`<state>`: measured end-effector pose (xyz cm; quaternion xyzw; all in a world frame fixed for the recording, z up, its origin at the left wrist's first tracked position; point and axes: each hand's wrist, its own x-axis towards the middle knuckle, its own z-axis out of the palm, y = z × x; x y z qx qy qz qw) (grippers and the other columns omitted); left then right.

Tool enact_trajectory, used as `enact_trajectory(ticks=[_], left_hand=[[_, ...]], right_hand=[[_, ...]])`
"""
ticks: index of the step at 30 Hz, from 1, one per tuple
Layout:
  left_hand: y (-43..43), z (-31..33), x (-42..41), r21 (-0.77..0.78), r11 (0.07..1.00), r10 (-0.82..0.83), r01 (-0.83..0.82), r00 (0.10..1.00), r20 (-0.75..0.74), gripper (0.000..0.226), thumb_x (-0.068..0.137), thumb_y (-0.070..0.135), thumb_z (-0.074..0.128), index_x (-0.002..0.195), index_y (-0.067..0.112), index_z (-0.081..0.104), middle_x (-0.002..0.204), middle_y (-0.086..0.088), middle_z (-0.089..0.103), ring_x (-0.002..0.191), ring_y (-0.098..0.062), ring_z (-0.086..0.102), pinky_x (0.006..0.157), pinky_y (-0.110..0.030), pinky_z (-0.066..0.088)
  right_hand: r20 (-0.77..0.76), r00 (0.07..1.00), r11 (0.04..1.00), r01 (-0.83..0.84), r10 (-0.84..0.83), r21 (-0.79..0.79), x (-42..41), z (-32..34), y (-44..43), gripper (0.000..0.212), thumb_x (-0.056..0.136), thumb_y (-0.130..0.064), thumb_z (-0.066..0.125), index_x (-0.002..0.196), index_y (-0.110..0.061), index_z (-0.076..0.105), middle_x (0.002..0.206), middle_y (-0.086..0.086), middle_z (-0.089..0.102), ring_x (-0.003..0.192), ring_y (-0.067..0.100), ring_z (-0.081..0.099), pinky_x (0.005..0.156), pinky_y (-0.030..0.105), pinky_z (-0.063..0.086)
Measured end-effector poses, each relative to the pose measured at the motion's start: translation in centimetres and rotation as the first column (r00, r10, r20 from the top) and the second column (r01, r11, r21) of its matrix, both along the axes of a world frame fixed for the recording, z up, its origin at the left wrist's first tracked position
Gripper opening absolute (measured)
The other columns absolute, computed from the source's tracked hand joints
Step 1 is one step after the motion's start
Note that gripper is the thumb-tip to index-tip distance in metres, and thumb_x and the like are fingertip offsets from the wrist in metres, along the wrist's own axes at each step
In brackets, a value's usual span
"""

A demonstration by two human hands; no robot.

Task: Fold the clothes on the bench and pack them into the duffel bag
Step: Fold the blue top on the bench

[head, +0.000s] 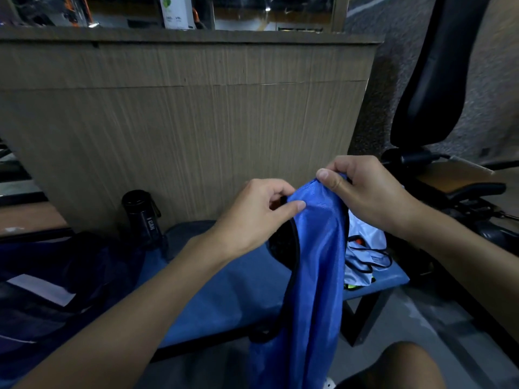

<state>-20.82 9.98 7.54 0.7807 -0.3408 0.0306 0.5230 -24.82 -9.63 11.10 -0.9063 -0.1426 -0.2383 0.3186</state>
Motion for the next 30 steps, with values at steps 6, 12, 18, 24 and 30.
enact_trajectory(ticks=[6,12,18,24,30], left_hand=[[-0.3,1.0,-0.2,0.011,1.000,-0.026,0.026,0.999,0.023,0.009,0.096,0.016,0.065,0.090,0.020,0.072,0.085,-0.002,0.076,0.085,-0.025,0.072,0.083,-0.047,0.056],[-1.3,1.3,-0.5,-0.056,0.997,-0.044,0.048,0.997,0.067,0.006,0.093,0.015,0.069,0.094,0.010,0.071,0.084,-0.007,0.075,0.081,-0.025,0.071,0.079,-0.046,0.056],[-2.4,-0.8,-0.8,-0.159,0.984,-0.099,0.081,0.989,-0.112,0.022,0.092,0.016,0.066,0.099,-0.005,0.065,0.096,-0.029,0.069,0.080,-0.021,0.062,0.079,-0.055,0.053],[-2.5,-1.1,-0.6,-0.138,0.986,-0.115,0.096,0.983,-0.142,0.028,0.097,0.017,0.064,0.093,-0.010,0.061,0.080,-0.032,0.062,0.068,-0.022,0.054,0.062,-0.043,0.048],[-2.7,-2.5,-1.2,-0.170,0.968,-0.219,0.184,0.952,-0.216,0.020,0.097,0.011,0.062,0.078,0.006,0.055,0.067,0.002,0.052,0.064,-0.007,0.046,0.059,-0.019,0.038]], right_hand=[[-0.137,0.989,0.998,-0.056,0.051,-0.029,-0.4,0.1,-1.1,0.016,0.095,-0.024,0.058,0.079,-0.020,0.061,0.073,-0.003,0.064,0.067,0.000,0.056,0.064,0.027,0.046],[-0.205,0.941,0.960,-0.246,0.269,0.131,-0.9,0.7,-0.6,0.024,0.081,-0.033,0.067,0.097,-0.016,0.065,0.088,0.011,0.073,0.083,0.025,0.069,0.080,0.040,0.056],[-0.023,0.989,0.987,-0.148,0.146,-0.070,-0.6,0.6,-0.5,0.017,0.095,-0.008,0.057,0.084,-0.020,0.053,0.076,-0.006,0.059,0.071,0.008,0.055,0.066,0.028,0.044],[-0.122,0.988,0.984,-0.107,0.090,-0.141,-1.2,0.5,-0.4,0.016,0.092,-0.032,0.061,0.092,-0.016,0.065,0.079,-0.006,0.066,0.074,0.006,0.061,0.066,0.024,0.048],[0.095,0.994,0.998,-0.059,0.060,-0.011,-1.1,0.4,-0.6,0.017,0.096,-0.016,0.059,0.080,-0.010,0.060,0.069,0.001,0.057,0.066,0.011,0.053,0.061,0.020,0.041]])
